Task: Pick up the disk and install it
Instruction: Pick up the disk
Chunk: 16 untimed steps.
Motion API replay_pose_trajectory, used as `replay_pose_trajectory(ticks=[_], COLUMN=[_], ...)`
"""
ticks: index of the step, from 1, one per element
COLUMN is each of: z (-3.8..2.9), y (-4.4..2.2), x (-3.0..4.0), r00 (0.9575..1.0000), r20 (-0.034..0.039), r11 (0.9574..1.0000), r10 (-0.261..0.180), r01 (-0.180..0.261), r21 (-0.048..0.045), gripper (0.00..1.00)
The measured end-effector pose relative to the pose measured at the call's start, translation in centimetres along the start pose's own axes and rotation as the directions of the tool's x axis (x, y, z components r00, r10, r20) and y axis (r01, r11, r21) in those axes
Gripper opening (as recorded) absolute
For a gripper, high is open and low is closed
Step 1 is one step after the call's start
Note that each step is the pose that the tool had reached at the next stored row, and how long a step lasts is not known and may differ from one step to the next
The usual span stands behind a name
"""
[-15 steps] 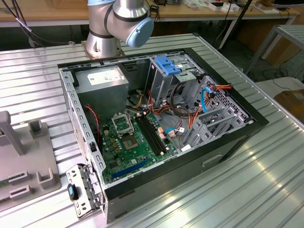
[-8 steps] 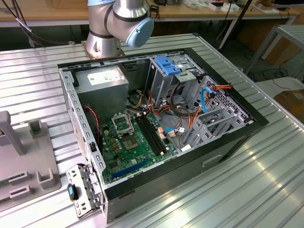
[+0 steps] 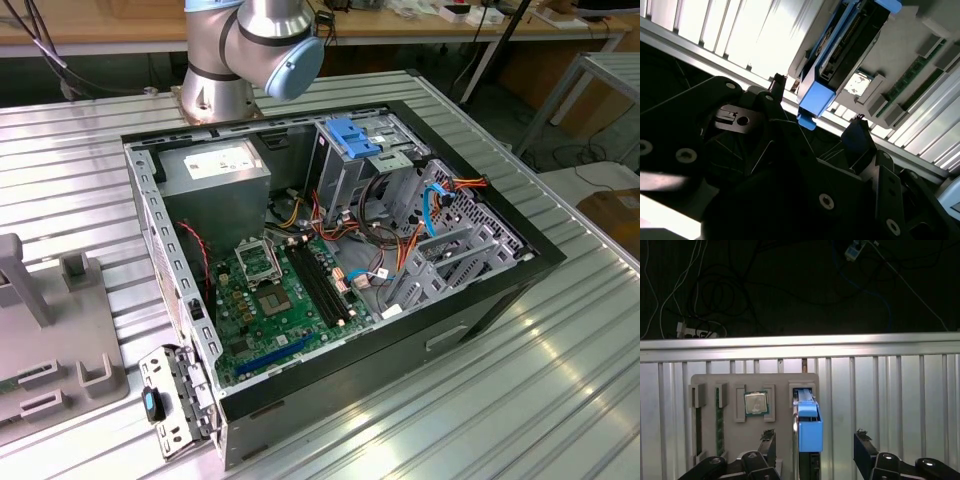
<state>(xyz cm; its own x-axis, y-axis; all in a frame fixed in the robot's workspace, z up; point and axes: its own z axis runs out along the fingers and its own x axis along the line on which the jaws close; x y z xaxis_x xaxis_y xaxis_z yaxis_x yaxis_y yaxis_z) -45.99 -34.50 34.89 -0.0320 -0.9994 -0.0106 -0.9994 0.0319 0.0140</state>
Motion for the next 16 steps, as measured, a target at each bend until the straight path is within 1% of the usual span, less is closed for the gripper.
replay_pose_trajectory(ticks=[2,12,16], z=[0.14,0.28,0.75], y=[0.00,-0.01,-0.01], x=[0.00,0.00,0.01], r00=[1.0000,1.0000,1.0000], r20=[0.0000,0.0001,0.0001], r11=[1.0000,1.0000,1.0000], r10=[0.000,0.000,0.000], r01=[0.000,0.000,0.000], r21=[0.0001,0.0001,0.0002], gripper=[0.72,0.72,0.72])
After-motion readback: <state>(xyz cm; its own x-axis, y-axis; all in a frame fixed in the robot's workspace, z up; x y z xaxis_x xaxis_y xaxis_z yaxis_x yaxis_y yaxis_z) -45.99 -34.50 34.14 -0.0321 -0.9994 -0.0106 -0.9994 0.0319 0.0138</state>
